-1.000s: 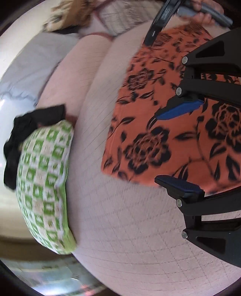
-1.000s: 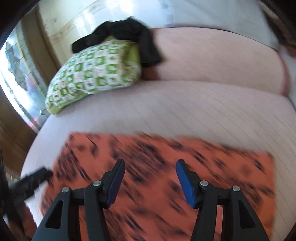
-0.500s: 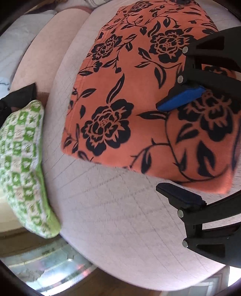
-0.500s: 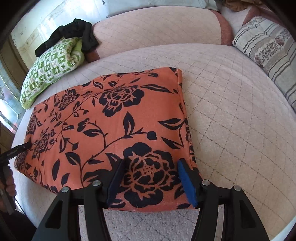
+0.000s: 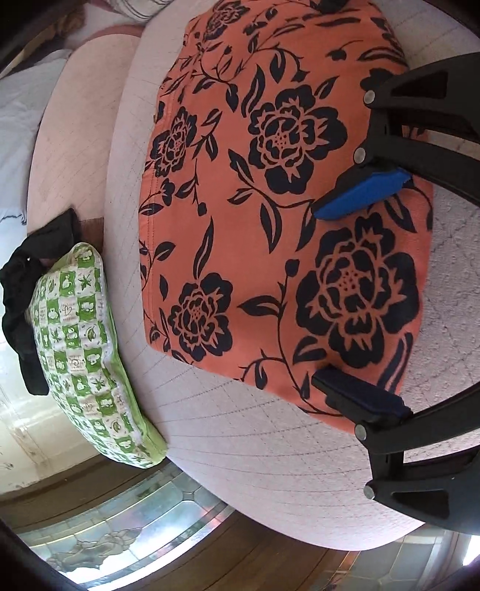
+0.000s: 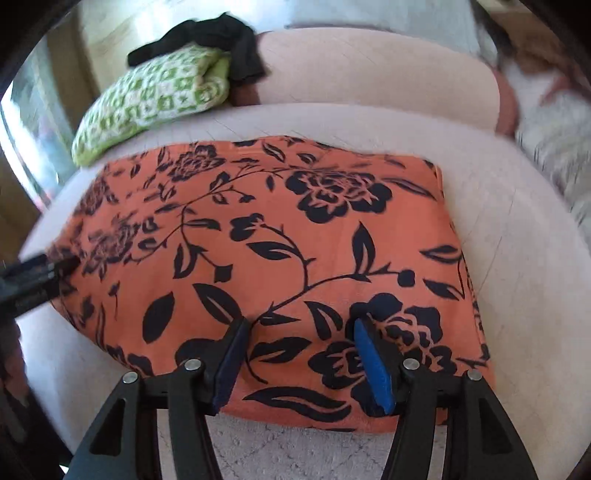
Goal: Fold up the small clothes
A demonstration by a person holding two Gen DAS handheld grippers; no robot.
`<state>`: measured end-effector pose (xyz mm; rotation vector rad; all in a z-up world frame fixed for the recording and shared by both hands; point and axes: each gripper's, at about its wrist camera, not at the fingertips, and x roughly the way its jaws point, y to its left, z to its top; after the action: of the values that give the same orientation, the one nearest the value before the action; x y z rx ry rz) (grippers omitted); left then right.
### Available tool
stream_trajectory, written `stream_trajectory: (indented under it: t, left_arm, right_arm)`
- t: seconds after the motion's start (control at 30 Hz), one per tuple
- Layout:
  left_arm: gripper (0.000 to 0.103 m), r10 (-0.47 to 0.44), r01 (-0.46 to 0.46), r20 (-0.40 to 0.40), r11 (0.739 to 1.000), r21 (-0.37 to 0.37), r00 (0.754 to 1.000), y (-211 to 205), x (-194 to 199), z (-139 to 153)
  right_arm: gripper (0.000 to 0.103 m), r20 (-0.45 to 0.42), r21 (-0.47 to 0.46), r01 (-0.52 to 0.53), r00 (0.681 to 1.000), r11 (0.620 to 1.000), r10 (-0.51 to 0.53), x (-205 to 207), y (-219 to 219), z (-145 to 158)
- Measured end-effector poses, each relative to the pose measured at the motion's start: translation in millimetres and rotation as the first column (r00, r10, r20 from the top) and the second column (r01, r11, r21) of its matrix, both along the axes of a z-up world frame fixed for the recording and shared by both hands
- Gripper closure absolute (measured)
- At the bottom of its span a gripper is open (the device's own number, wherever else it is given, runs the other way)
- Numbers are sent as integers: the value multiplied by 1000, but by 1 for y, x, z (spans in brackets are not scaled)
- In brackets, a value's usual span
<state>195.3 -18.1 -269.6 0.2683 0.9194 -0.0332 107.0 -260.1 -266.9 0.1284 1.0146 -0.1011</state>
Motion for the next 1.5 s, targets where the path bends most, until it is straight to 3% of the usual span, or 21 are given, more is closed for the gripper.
stream_trajectory:
  t: [0.13,0.3,0.57,0.63,0.87,1.0,1.2,1.5]
  left_arm:
    - [17,-5,4,12,1000,10,1000,-1,1,-2]
    - [14,-21,21,29,999,30,999,-4,3,-6]
    - [7,-21,19,58,999,36,998,-2,3,-11]
    - [1,-4,2,65,999,33,998,0,3,-12]
    - [0,8,-8,42,1000,-8,999,9,3,-9]
    - [0,39,-37,68,999,-33,997,17,-14,1]
    - [0,3,-2,154,1000,-10,988,13,-50,17]
    - [0,-20,31,219,998,-49,976,7,-87,52]
  right_arm:
    - [38,-12,55,20,1000,998,-19,-1,-8,0]
    - [34,-17,4,-2,1000,1000,2,2,1,-4]
    - [30,-19,19,-1,1000,1000,2,2,2,-6]
    - [29,-17,23,-2,1000,1000,2,3,2,-6]
    - [26,3,33,-5,1000,999,5,1,3,-6]
    - [26,40,76,19,999,997,-22,-3,0,4]
    - [26,146,279,39,986,960,-82,-20,-20,27]
    - [26,246,359,-5,965,933,-89,-35,-23,46]
